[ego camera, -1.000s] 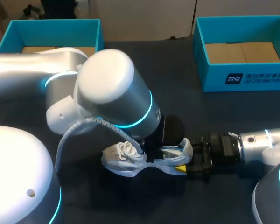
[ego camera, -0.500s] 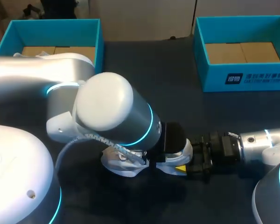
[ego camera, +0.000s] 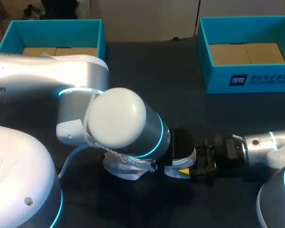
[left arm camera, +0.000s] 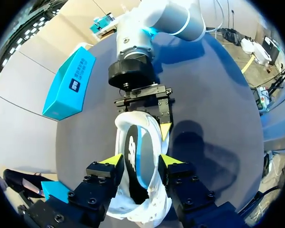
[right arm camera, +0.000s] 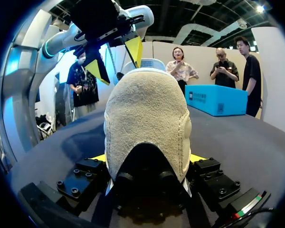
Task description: Take the shoe out of the shoebox, open the shoe tongue, remove and reinsert the insole, then place the shoe into the shoebox
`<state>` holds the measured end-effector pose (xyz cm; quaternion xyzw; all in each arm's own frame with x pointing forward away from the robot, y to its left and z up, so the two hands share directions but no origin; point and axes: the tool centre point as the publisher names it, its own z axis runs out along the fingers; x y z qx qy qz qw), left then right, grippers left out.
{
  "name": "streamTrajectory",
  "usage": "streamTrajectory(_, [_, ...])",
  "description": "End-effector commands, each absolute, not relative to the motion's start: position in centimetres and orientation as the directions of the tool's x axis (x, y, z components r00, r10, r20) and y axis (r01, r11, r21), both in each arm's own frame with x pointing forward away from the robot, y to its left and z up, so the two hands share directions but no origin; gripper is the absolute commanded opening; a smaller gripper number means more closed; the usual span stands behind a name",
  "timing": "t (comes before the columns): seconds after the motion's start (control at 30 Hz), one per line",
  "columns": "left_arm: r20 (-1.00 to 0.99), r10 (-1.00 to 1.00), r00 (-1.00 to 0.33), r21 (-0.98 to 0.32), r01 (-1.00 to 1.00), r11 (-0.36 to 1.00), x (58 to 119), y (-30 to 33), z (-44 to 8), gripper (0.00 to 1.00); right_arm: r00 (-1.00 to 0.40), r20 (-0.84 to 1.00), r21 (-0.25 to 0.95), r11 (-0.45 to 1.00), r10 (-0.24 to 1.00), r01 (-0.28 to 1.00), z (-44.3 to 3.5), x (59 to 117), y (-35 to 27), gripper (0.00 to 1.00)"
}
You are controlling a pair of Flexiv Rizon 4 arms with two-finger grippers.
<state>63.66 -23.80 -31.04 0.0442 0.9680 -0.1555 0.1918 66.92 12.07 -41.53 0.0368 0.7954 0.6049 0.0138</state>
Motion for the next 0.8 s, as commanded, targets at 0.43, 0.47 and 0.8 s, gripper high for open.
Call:
streamTrajectory(0.43, [-0.414, -0.005, -0.91, -0.286, 0.124, 0.95, 64.6, -24.8, -32.0, 0.47, -0.997, 0.022, 0.962, 0.269, 0.076, 0.042, -41.4, 66.9, 12.1, 0.0])
streamTrajectory(0.47, [-0.414, -0.005, -0.91, -0.287, 0.125, 0.95, 64.7, -24.8, -32.0, 0.47, -0.997, 0.022, 0.962, 0.269, 0.076, 0.042, -41.4, 66.9, 12.1, 0.0])
streamTrajectory(0.8, [-0.416, 0.004, -0.909, -0.276, 0.131, 0.952, 65.3, -24.8, -32.6, 0.42, -0.997, 0.022, 0.962, 0.269, 0.076, 0.042, -41.4, 66.9, 12.1, 0.0])
